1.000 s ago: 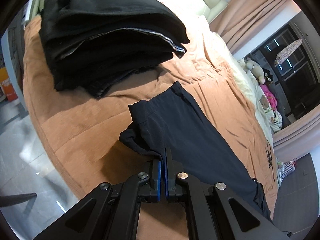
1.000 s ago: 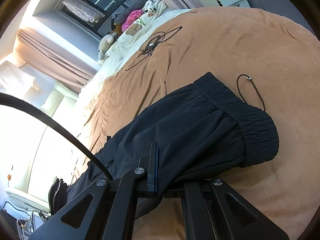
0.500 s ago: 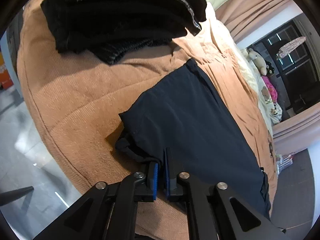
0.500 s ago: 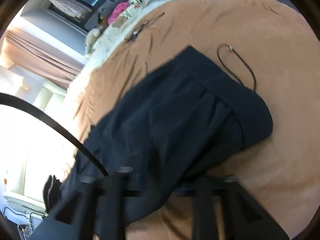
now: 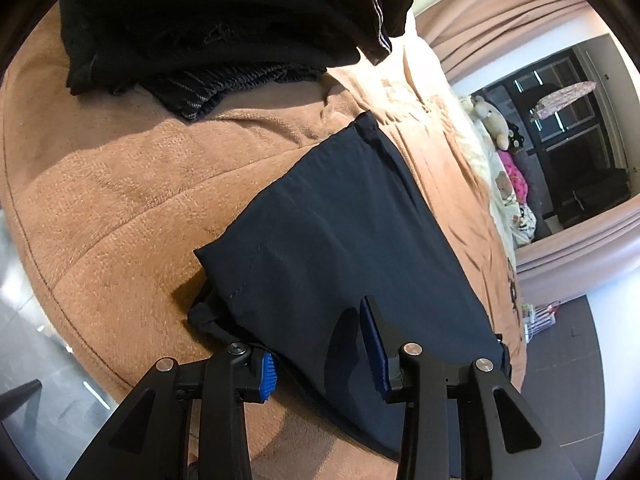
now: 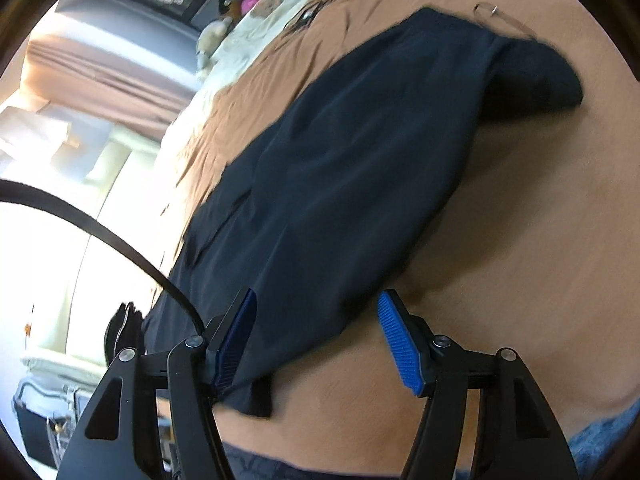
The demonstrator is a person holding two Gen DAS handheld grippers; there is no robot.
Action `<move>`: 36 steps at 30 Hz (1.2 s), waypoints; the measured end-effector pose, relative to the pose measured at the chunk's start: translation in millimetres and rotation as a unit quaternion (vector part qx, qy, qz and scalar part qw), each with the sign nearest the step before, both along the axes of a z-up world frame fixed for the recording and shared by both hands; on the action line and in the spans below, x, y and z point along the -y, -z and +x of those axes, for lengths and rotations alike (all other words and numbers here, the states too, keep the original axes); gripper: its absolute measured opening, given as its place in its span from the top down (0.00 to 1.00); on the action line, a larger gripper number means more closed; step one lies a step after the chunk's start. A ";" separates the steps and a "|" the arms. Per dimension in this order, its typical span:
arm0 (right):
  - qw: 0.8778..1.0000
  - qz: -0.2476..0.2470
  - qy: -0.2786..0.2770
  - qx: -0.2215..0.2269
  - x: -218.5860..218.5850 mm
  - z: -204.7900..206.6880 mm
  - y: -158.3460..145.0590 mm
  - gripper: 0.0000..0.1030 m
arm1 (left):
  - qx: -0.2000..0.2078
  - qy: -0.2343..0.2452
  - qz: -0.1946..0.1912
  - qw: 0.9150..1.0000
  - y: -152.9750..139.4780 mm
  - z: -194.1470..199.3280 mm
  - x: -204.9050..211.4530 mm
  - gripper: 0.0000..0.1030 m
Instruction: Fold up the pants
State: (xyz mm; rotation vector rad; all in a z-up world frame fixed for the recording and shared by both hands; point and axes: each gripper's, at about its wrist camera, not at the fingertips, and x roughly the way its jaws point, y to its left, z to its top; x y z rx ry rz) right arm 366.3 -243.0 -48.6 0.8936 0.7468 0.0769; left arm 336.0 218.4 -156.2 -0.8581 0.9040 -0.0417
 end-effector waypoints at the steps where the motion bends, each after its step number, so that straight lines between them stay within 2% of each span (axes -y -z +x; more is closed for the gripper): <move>1: 1.000 0.002 -0.006 -0.003 -3.8 0.6 1.2 0.40 | 0.001 0.002 0.000 1.000 0.3 -0.3 -0.5 0.62; 6: 0.999 0.008 -0.040 0.002 -18.9 6.9 0.5 0.40 | 0.005 0.014 0.002 1.000 -0.9 -3.1 -1.2 0.62; 10: 0.998 0.005 -0.066 -0.005 -24.9 14.3 3.9 0.57 | 0.008 0.015 -0.006 1.000 -0.8 -6.3 -3.8 0.62; 14: 0.996 0.003 -0.088 -0.013 -23.0 14.9 12.3 0.61 | 0.013 0.013 -0.013 1.000 -1.5 -10.9 -7.1 0.62; 16: 0.995 0.005 -0.095 -0.016 -27.7 19.7 17.1 0.68 | 0.016 0.011 -0.018 1.000 -1.4 -13.0 -9.4 0.62; 18: 0.996 0.002 -0.093 -0.020 -31.3 23.2 21.1 0.72 | 0.016 0.007 -0.027 0.999 0.8 -13.7 -12.3 0.62; 20: 0.996 0.004 -0.088 -0.021 -30.9 29.0 23.6 0.84 | 0.018 0.005 -0.033 0.999 2.2 -14.5 -13.9 0.62; 21: 0.996 0.006 -0.085 -0.022 -27.1 24.7 24.0 0.93 | 0.020 0.005 -0.034 0.999 2.3 -15.0 -14.4 0.62; 22: 0.996 0.006 -0.083 -0.024 -23.0 22.9 23.3 0.96 | 0.022 0.004 -0.034 0.999 2.1 -15.3 -14.6 0.62; 27: 0.996 -0.018 -0.088 -0.023 -23.5 -1.7 9.6 0.99 | 0.027 -0.005 -0.038 0.999 1.2 -14.6 -16.2 0.62; 30: 0.995 -0.029 -0.081 -0.040 -26.9 -7.0 7.8 0.99 | 0.031 -0.008 -0.033 0.999 2.0 -15.3 -13.2 0.63; 32: 0.995 -0.033 -0.080 -0.053 -30.4 -7.0 11.7 0.99 | 0.024 -0.011 -0.027 0.999 3.5 -15.1 -11.7 0.91; 33: 0.994 -0.034 -0.080 -0.059 -32.1 -6.9 13.5 0.99 | 0.022 -0.010 -0.028 0.999 4.0 -14.8 -11.6 0.97; 36: 0.995 -0.025 -0.077 -0.060 -36.7 -7.1 5.8 0.97 | 0.040 -0.022 -0.024 0.999 -3.6 -21.7 -15.8 0.97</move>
